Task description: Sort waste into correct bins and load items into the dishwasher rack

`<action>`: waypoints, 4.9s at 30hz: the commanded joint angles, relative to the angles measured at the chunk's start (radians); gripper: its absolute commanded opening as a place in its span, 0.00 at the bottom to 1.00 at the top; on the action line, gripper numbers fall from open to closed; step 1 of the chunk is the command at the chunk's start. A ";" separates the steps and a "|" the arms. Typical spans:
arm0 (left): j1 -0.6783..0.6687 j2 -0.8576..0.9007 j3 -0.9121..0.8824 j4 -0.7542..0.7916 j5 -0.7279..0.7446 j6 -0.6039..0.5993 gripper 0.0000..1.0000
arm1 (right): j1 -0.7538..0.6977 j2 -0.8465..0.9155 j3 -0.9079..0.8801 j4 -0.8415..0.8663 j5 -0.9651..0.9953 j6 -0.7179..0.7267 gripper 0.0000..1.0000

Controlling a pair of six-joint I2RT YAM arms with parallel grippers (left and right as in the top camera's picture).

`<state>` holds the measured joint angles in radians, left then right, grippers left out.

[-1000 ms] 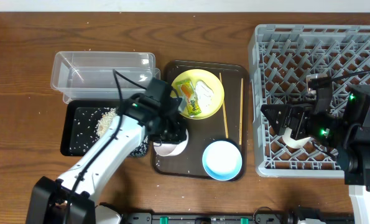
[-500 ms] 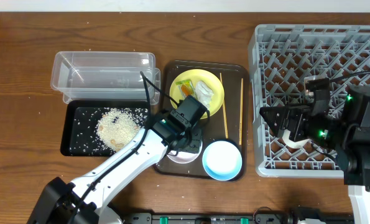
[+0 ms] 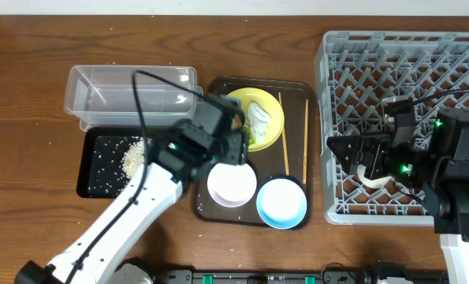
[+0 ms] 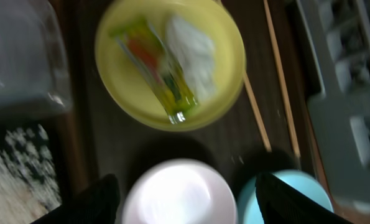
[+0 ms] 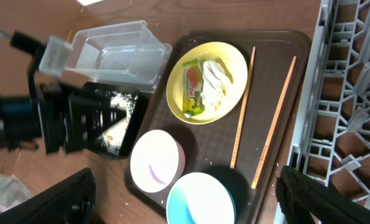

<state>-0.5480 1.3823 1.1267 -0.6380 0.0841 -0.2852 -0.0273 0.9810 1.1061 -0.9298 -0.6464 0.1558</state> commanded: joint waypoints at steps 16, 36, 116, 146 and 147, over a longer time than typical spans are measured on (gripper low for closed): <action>0.088 0.581 0.188 0.154 0.060 0.202 0.63 | 0.015 0.026 0.010 -0.008 0.003 0.008 0.92; 0.187 0.251 0.287 -0.039 -0.082 0.146 0.06 | 0.015 0.073 0.010 -0.008 0.003 0.008 0.90; 0.361 -0.053 0.436 -0.310 -0.072 0.187 0.81 | 0.014 0.068 0.010 -0.023 0.019 0.007 0.99; 0.350 -0.502 0.209 -0.172 -0.129 0.203 0.90 | 0.014 0.071 0.010 -0.005 0.064 0.007 0.99; 0.350 -0.538 0.155 -0.130 -0.129 0.203 0.90 | 0.014 0.071 0.010 -0.005 0.064 0.008 0.99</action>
<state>-0.1936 0.9295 1.3930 -0.8219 -0.0311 -0.0986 -0.0273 1.0538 1.1061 -0.9340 -0.5835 0.1596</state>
